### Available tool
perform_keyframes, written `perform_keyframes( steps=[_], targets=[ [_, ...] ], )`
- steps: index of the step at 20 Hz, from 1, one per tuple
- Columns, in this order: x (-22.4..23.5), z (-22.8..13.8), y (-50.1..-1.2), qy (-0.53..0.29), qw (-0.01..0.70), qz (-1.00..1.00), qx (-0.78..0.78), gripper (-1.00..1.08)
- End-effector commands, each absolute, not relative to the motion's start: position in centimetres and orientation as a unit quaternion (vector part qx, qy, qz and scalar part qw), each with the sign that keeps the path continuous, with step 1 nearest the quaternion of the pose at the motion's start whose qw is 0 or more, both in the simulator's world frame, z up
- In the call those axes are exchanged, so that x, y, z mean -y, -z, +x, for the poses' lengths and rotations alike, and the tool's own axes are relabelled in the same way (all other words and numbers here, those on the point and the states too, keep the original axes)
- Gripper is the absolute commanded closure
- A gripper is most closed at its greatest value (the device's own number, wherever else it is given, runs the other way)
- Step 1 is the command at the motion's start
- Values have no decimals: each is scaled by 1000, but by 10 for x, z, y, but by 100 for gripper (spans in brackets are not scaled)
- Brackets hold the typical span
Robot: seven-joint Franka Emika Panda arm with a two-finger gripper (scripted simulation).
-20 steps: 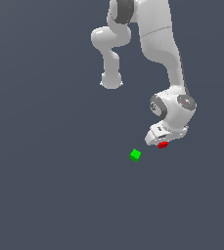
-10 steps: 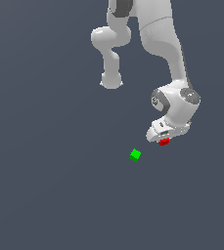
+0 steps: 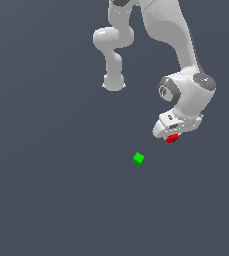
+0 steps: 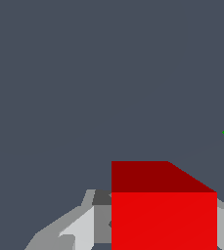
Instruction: Stack the red cube on top of the green cube.
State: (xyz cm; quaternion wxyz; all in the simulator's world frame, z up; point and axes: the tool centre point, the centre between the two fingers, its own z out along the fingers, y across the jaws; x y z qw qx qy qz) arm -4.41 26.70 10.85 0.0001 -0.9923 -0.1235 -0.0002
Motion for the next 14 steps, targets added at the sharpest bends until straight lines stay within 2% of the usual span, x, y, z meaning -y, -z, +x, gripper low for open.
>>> perform_keyframes(
  steps=[1,8,14],
  targets=[
    [-267,-44,-117,0,0,-992,124,108],
    [-264,-42,-117,0,0,-992,123,108],
    [-237,-30,-107,0,0,-992,123,108]
  ],
)
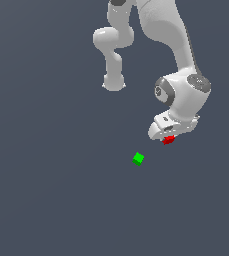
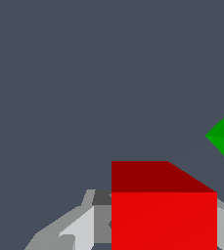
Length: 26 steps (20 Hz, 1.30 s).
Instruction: Stack the red cube on top of the green cube.
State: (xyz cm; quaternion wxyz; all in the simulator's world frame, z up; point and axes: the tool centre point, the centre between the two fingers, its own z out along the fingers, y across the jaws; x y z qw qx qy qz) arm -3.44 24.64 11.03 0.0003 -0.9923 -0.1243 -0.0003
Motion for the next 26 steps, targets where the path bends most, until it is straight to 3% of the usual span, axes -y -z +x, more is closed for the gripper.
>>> perform_keyframes(
  steps=[1,13,24,25,26],
  targets=[
    [-230,-27,-105,0,0,-992,123,108],
    [-132,21,-67,0,0,-992,123,108],
    [-118,30,-62,0,0,-992,123,108],
    [-118,30,-62,0,0,-992,123,-92],
    [-118,30,-62,0,0,-992,123,-92]
  ],
)
